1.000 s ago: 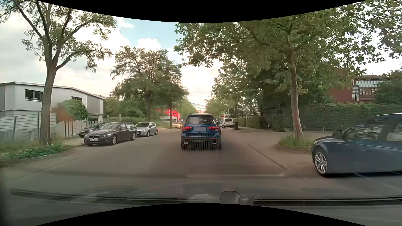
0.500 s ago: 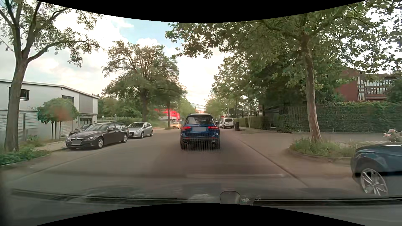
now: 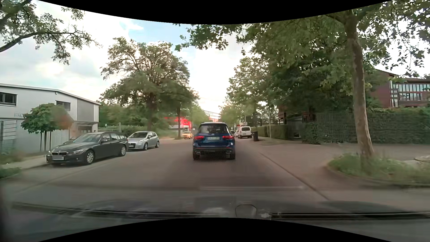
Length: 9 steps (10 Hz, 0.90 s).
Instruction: Follow the waypoints while adhering to traffic rules and regulations
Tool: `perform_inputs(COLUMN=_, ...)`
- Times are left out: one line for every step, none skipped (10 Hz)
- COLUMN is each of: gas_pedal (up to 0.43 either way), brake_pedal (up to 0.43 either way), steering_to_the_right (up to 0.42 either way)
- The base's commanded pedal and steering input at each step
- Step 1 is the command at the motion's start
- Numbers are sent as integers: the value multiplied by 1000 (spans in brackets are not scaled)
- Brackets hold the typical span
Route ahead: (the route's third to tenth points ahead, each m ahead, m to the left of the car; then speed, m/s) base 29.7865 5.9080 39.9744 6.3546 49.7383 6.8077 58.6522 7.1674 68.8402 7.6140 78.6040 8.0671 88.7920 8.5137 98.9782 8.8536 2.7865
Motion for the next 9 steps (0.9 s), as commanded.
perform_inputs(gas_pedal=0, brake_pedal=0, steering_to_the_right=-2)
perform_inputs(gas_pedal=0, brake_pedal=0, steering_to_the_right=-2)
perform_inputs(gas_pedal=0, brake_pedal=0, steering_to_the_right=-3)
perform_inputs(gas_pedal=0, brake_pedal=0, steering_to_the_right=-5)
perform_inputs(gas_pedal=0, brake_pedal=0, steering_to_the_right=-5)
perform_inputs(gas_pedal=0, brake_pedal=0, steering_to_the_right=-5)
perform_inputs(gas_pedal=0, brake_pedal=0, steering_to_the_right=-5)
perform_inputs(gas_pedal=0, brake_pedal=0, steering_to_the_right=-5)
perform_inputs(gas_pedal=0, brake_pedal=0, steering_to_the_right=-6)
